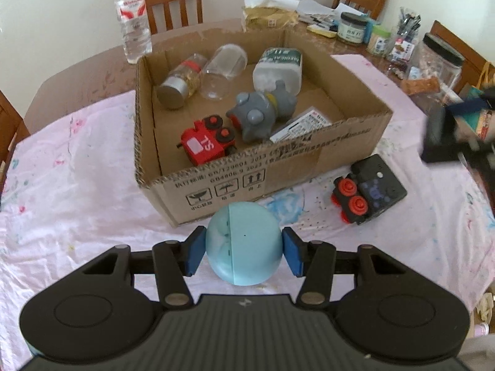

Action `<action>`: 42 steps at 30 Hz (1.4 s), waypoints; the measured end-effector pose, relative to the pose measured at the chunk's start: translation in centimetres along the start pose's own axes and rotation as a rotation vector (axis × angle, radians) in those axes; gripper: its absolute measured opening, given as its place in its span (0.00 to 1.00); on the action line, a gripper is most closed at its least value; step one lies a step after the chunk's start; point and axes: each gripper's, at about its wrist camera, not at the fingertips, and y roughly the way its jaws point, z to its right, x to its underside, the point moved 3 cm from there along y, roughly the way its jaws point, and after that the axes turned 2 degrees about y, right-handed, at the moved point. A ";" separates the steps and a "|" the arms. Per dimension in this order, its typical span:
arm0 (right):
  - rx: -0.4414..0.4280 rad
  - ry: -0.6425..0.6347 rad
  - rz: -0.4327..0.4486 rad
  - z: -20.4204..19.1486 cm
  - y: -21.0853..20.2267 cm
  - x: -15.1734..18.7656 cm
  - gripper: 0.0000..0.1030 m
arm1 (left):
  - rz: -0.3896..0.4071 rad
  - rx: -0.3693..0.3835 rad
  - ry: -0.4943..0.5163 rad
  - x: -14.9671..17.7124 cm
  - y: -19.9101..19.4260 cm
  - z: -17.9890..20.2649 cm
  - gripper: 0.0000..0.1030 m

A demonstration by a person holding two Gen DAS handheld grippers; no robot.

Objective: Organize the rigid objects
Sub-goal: 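Carry the blue case and black paddle over the box and release both inside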

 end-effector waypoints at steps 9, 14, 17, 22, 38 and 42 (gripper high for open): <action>-0.059 -0.002 0.057 -1.1 3.8 -5.9 0.91 | 0.022 -0.002 -0.013 -0.8 -2.9 -1.0 0.50; -0.097 0.000 0.030 -2.0 5.1 -5.6 1.00 | 0.044 -0.014 -0.027 -1.6 -3.9 -1.4 0.50; -0.110 0.007 0.019 -2.4 4.7 -4.8 1.00 | 0.053 -0.013 -0.026 -2.1 -4.3 -1.4 0.50; -0.083 0.041 0.020 -2.3 3.5 -3.8 1.00 | 0.073 -0.004 -0.009 -3.6 -4.3 -1.4 0.50; 0.005 0.129 0.057 -1.0 0.1 -1.7 1.00 | 0.103 0.006 0.011 -10.6 1.2 -3.5 0.50; 0.035 0.150 0.052 -0.7 -0.6 -0.9 1.00 | 0.070 -0.034 0.022 -11.3 3.8 -4.3 0.50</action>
